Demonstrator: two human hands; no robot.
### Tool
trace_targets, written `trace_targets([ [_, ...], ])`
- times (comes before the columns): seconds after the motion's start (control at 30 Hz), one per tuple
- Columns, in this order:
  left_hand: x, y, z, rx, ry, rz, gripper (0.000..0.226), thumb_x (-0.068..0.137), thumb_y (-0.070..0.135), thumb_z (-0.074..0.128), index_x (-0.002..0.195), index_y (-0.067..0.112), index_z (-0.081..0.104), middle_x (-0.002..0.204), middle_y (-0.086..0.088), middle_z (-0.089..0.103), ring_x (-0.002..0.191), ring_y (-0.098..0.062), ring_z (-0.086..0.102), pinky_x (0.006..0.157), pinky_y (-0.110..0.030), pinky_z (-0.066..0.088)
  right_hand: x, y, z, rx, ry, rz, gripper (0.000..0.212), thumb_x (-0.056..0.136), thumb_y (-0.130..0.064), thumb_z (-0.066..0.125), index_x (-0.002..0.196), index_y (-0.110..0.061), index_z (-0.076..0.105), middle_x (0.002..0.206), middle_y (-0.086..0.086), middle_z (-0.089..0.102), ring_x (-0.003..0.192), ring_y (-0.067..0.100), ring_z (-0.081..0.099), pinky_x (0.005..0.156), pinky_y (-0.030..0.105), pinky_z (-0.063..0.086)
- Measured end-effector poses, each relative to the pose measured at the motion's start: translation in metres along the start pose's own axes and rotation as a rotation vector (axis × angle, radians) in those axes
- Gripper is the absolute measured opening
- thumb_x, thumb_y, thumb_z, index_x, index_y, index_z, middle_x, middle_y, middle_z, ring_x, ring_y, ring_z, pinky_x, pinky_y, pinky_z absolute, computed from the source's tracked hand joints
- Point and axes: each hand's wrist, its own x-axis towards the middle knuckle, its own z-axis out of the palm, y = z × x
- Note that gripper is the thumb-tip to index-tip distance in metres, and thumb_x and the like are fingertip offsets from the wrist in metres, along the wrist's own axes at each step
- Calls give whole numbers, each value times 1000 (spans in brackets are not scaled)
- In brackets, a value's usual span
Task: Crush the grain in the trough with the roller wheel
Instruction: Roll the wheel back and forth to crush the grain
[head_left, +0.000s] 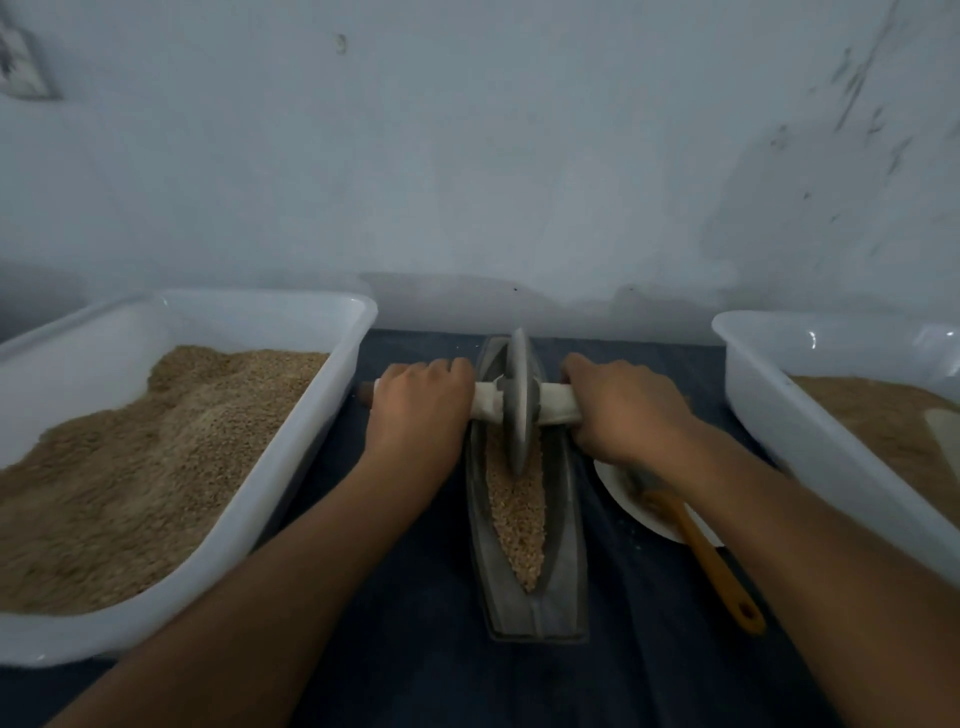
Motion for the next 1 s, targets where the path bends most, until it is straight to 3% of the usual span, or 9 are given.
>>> trace_targets([
  [0.13, -31, 3, -14, -31, 22, 20, 30, 86, 23, 69, 103, 25, 44, 97, 6, 61, 86, -15, 59, 75, -30, 36, -39, -10, -4, -9, 80, -6, 35, 83, -31, 71, 102, -25, 42, 80, -7, 49, 59, 10, 39, 48, 28, 18],
  [0.23, -56, 6, -26, -43, 20, 38, 38, 84, 24, 69, 112, 26, 43, 105, 7, 59, 93, -14, 57, 85, -30, 40, -64, -16, -9, -24, 142, -94, 36, 83, -30, 71, 107, -23, 44, 97, -3, 59, 77, 19, 57, 52, 32, 20],
  [0.33, -76, 9, -37, -61, 47, 58, 46, 85, 26, 69, 122, 25, 42, 118, 5, 57, 104, -16, 56, 96, -31, 39, -86, -18, -12, -58, 198, -145, 33, 86, -30, 67, 110, -22, 46, 103, -2, 61, 86, 20, 59, 58, 33, 24],
  [0.5, -85, 9, -39, -55, 49, 82, 62, 86, 27, 69, 138, 21, 36, 140, 1, 49, 124, -18, 49, 111, -33, 33, -103, -17, -8, -67, 242, -150, 34, 86, -32, 68, 113, -23, 49, 103, -4, 62, 87, 18, 59, 51, 27, 10],
  [0.6, -75, 10, -34, -66, 39, 67, 52, 84, 26, 69, 129, 23, 42, 127, 3, 55, 113, -16, 53, 104, -32, 37, -91, -15, -8, -3, 186, -110, 36, 85, -34, 68, 112, -24, 46, 103, -5, 60, 87, 21, 60, 59, 33, 43],
  [0.67, -64, 9, -28, -62, 28, 45, 44, 85, 26, 69, 122, 25, 44, 118, 5, 57, 104, -15, 55, 97, -30, 40, -76, -13, -5, 21, 142, -74, 36, 85, -34, 69, 110, -25, 45, 102, -4, 60, 86, 23, 60, 67, 39, 52],
  [0.73, -51, 6, -21, -62, 15, 23, 38, 86, 28, 69, 115, 26, 45, 111, 6, 59, 98, -14, 57, 91, -29, 41, -57, -10, -2, 9, 128, -64, 35, 85, -34, 70, 111, -25, 48, 101, -4, 62, 83, 22, 61, 62, 35, 47],
  [0.83, -28, 3, -9, -72, 2, -2, 29, 88, 27, 68, 107, 25, 46, 104, 6, 62, 91, -14, 60, 82, -29, 41, -26, -7, 1, -46, 85, -30, 30, 84, -32, 69, 105, -26, 48, 95, -5, 61, 72, 19, 50, 50, 31, 24],
  [1.0, 9, 0, 3, -6, -5, 14, 21, 90, 22, 64, 104, 21, 47, 98, 2, 63, 85, -18, 61, 73, -31, 34, 11, 3, 7, 31, 25, 18, 36, 81, -30, 69, 111, -33, 49, 95, -7, 59, 78, 18, 51, 57, 33, 33],
])
